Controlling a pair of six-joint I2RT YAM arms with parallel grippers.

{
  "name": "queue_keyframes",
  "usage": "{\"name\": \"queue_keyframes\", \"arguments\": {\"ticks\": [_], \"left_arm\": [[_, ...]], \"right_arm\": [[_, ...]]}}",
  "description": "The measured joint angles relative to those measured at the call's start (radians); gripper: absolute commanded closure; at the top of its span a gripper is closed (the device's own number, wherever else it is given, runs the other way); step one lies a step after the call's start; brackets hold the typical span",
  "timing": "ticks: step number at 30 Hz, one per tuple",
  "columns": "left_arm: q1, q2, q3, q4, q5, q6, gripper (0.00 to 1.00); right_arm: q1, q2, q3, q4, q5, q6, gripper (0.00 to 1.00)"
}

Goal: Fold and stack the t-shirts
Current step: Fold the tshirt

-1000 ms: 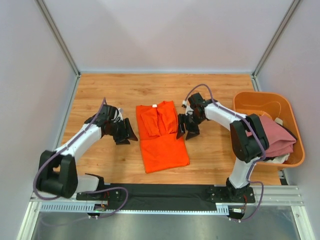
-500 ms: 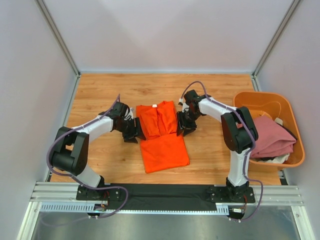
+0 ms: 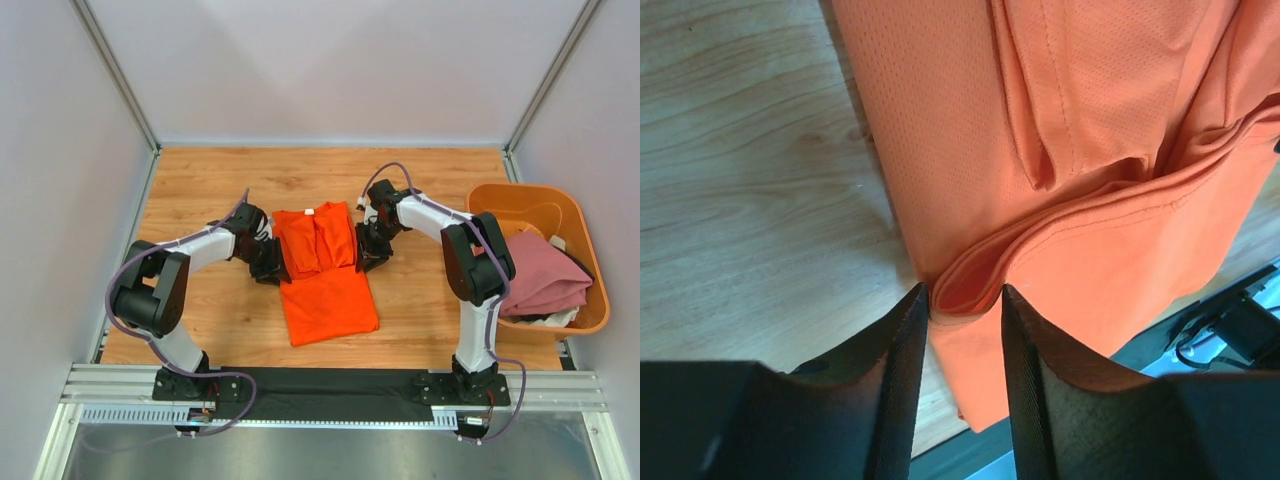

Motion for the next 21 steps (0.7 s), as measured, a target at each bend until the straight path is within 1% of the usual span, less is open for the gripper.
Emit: {"name": "queue_keyframes", "arguments": {"ticks": [2,5,6,7,8,9,14,18,21], "left_arm": [[-0.001,0.003,0.002,0.002,0.000,-0.001,0.60],[-0.001,0.012,0.003,0.002,-0.001,-0.005,0.70],[-0.001,0.018,0.005,0.001,0.000,-0.007,0.75],[-0.001,0.025,0.007,0.001,0.000,-0.008,0.89],[-0.001,0.032,0.011,-0.001,-0.001,-0.009,0.97],[-0.001,0.036,0.014,-0.002,-0.002,-0.013,1.00],[-0.006,0.018,0.038,-0.034,-0.026,-0.012,1.00],[-0.014,-0.087,0.063,-0.089,-0.047,-0.019,1.00],[-0.016,-0.135,0.124,-0.115,-0.059,-0.019,1.00]], "right_arm": [[0.000,0.000,0.000,-0.005,0.000,0.000,0.71],[0.000,0.003,0.003,-0.006,0.000,0.000,0.74],[0.000,0.008,0.007,-0.006,0.001,0.000,0.81],[0.000,0.015,0.011,-0.006,0.001,-0.001,0.95],[0.000,0.022,0.016,-0.006,0.003,-0.005,0.99],[0.000,0.029,0.021,-0.008,0.005,-0.002,0.99],[0.000,0.020,0.030,-0.040,0.010,0.005,1.00],[0.000,-0.068,0.023,-0.088,0.008,0.016,0.99],[0.000,-0.134,0.024,-0.100,0.008,0.024,1.00]]}}
